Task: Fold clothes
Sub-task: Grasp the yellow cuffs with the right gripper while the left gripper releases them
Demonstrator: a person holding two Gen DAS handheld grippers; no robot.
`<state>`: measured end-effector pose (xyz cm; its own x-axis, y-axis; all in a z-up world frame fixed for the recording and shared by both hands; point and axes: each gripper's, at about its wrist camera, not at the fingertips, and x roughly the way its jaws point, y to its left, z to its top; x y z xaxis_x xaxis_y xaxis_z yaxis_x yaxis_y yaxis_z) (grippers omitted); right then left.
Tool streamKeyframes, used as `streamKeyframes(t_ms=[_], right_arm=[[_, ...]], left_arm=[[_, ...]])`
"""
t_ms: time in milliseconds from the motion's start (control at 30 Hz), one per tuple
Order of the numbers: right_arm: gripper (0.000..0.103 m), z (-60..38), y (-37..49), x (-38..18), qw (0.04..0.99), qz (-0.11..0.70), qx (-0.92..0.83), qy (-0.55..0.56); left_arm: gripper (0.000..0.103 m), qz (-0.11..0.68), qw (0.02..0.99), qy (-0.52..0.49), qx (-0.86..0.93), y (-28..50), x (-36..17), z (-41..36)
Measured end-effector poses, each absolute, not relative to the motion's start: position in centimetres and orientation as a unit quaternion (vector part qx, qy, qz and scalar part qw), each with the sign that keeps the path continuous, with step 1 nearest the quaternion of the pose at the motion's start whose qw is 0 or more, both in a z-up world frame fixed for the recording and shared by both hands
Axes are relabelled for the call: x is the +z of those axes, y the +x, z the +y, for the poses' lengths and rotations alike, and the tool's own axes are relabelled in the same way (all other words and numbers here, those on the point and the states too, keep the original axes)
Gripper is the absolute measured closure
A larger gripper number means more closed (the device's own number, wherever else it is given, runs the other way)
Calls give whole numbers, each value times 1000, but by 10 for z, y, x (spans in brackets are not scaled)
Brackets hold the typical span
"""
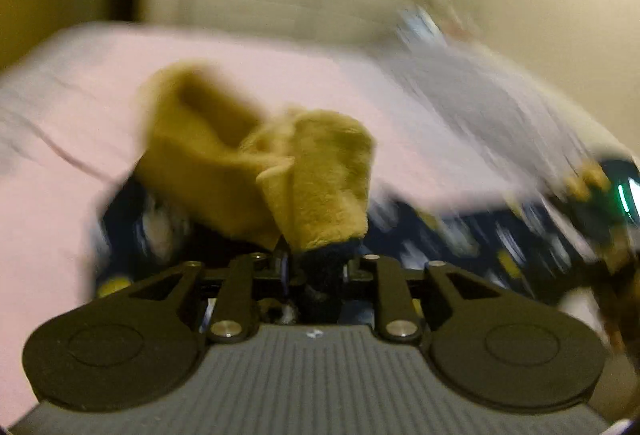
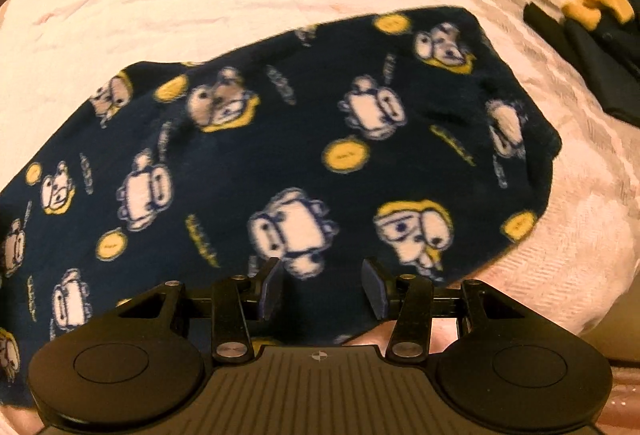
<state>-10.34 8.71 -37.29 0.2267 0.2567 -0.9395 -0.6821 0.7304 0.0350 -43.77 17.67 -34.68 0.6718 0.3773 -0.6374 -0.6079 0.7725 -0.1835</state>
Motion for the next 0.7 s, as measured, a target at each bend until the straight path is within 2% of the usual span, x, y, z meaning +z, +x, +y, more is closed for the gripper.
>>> streamKeyframes(t_ms=[133,200,300,467,567,700], right_arm=[[55,67,-90,-376,759,546,308,-176],[55,58,-86,-377,759,550,311,-154],[55,51,-88,-376,748,564,332,-111],[55,54,-110,-366,693,582,425,6],[55,61,-127,-364,644,601,467,69],[55,75,-153,-365,605,611,503,92]], left_arm=[[82,372,878,-203,222,-417,-375,144],[78,371,876,-222,215,-431,-369,146],[78,367,868,-271,196,-452,-356,165],[83,341,862,-299,228,-472,-336,191],[83,346,845,-318,256,-476,-345,207],[83,367,833,-324,258,-480,-358,214]])
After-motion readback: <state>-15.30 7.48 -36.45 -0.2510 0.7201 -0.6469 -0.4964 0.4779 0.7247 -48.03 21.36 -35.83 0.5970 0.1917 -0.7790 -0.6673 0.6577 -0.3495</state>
